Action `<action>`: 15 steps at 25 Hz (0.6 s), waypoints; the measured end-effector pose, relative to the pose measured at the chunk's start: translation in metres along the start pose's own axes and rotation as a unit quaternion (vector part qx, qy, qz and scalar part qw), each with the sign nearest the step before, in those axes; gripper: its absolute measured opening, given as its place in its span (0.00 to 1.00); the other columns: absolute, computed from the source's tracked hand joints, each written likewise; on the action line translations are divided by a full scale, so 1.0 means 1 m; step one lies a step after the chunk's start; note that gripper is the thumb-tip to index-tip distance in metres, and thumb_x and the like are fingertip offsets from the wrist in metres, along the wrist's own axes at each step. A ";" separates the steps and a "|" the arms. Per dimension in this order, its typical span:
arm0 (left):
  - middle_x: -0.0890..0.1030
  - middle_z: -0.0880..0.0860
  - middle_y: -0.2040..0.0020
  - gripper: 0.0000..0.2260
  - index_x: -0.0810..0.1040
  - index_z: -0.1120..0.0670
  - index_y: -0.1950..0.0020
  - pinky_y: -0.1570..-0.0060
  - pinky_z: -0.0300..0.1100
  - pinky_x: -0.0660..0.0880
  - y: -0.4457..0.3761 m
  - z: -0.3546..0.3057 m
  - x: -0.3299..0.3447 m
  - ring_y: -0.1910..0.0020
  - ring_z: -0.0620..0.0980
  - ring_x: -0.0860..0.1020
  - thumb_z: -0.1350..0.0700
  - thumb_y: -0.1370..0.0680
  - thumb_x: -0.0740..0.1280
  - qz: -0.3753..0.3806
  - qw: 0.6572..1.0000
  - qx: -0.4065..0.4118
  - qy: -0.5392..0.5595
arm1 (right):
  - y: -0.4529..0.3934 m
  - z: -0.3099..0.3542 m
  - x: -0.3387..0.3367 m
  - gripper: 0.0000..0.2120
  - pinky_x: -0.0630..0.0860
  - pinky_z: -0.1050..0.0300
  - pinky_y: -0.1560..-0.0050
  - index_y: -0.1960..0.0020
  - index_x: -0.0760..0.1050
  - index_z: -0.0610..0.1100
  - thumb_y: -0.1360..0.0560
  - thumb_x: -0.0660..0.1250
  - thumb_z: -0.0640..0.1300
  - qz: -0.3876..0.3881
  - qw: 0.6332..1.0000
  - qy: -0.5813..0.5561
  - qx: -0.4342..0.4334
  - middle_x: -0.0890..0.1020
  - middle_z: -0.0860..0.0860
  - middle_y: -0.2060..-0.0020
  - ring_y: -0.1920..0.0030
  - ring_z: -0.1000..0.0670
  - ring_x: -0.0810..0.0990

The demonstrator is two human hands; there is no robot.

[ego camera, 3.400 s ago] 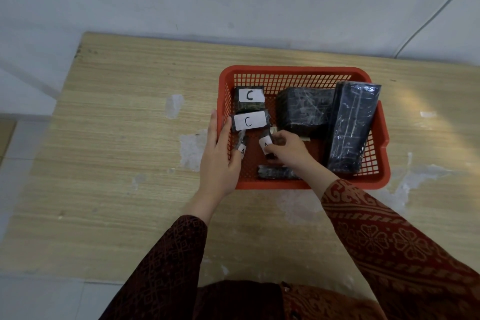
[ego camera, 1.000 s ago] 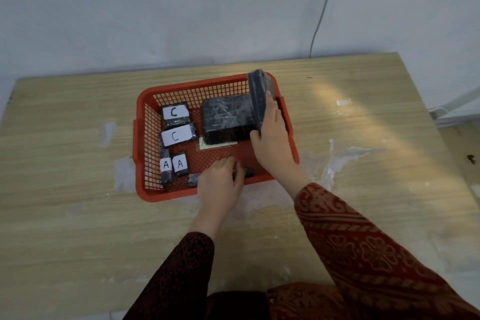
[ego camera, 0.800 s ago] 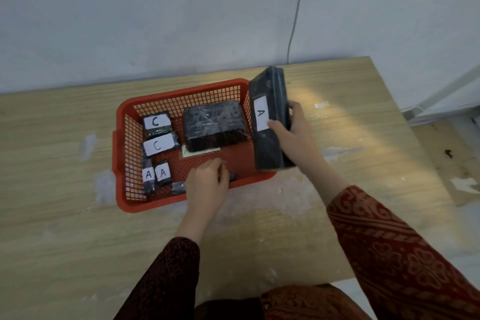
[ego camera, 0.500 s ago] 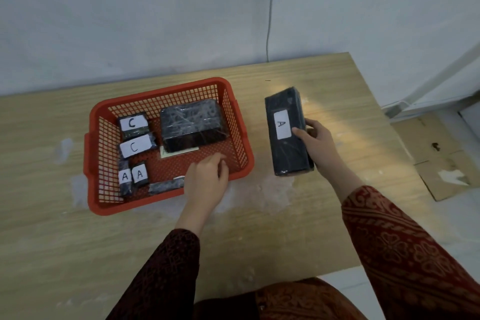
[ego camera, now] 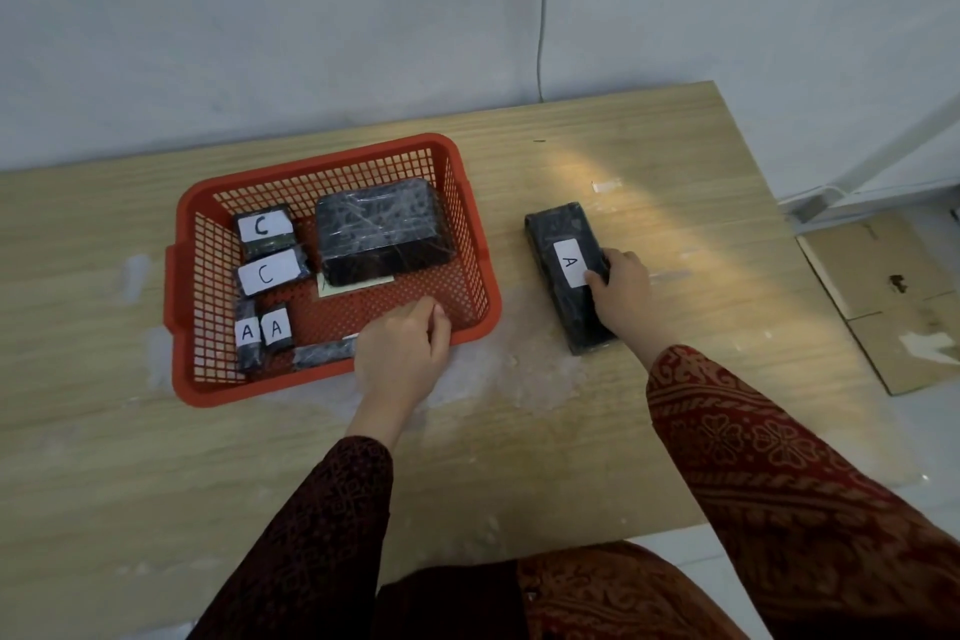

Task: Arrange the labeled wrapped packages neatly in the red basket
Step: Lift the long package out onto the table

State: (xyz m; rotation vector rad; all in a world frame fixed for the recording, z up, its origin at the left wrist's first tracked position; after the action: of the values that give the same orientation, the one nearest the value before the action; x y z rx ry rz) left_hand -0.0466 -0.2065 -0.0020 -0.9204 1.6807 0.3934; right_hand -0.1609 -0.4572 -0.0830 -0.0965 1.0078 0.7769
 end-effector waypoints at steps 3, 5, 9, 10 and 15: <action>0.67 0.46 0.74 0.13 0.70 0.53 0.67 0.78 0.36 0.49 0.000 0.001 0.004 0.78 0.47 0.66 0.54 0.23 0.56 0.015 1.000 -0.004 0.002 | 0.006 0.007 -0.004 0.22 0.70 0.42 0.40 0.30 0.64 0.37 0.22 0.61 0.40 -0.021 0.999 0.049 -0.009 0.72 0.36 0.38 0.40 0.35 0.71; 0.73 0.48 0.72 0.13 0.72 0.53 0.65 0.77 0.37 0.54 -0.002 0.006 0.011 0.74 0.50 0.73 0.53 0.22 0.57 0.044 0.999 -0.011 0.010 | 0.015 0.035 -0.012 0.22 0.68 0.41 0.38 0.30 0.64 0.38 0.23 0.61 0.39 -0.065 0.994 0.060 -0.061 0.70 0.36 0.36 0.38 0.35 0.69; 0.83 0.51 0.55 0.09 0.81 0.53 0.50 0.63 0.38 0.69 -0.008 0.026 0.015 0.60 0.49 0.78 0.55 0.22 0.61 0.083 0.982 -0.071 0.151 | 0.044 0.135 -0.015 0.20 0.62 0.53 0.31 0.34 0.68 0.37 0.25 0.62 0.34 -0.096 0.968 -0.053 -0.224 0.69 0.37 0.35 0.33 0.39 0.66; 0.83 0.52 0.53 0.09 0.81 0.54 0.48 0.62 0.34 0.68 -0.010 0.032 0.013 0.59 0.47 0.77 0.57 0.22 0.62 0.087 0.968 -0.089 0.218 | 0.050 0.159 -0.009 0.20 0.60 0.57 0.32 0.34 0.69 0.37 0.25 0.63 0.34 -0.086 0.960 -0.052 -0.261 0.69 0.38 0.34 0.32 0.41 0.66; 0.78 0.53 0.47 0.10 0.78 0.54 0.43 0.50 0.39 0.73 -0.027 0.087 -0.020 0.50 0.49 0.77 0.60 0.22 0.63 0.026 0.961 -0.124 0.248 | 0.052 0.237 0.058 0.24 0.61 0.53 0.30 0.31 0.66 0.40 0.26 0.66 0.37 0.044 0.932 0.015 -0.359 0.66 0.39 0.31 0.30 0.41 0.64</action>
State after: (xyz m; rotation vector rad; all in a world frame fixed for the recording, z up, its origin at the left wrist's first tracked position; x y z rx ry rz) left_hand 0.0328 -0.1575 -0.0062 -1.2356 2.1478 0.4404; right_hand -0.0047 -0.2892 0.0164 -0.6996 0.7147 1.2019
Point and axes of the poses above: each hand's wrist, its own y-axis away from the middle knuckle, its own x-axis out of the palm, z = x × y, the point moved 10 cm from there along -y, towards the middle knuckle
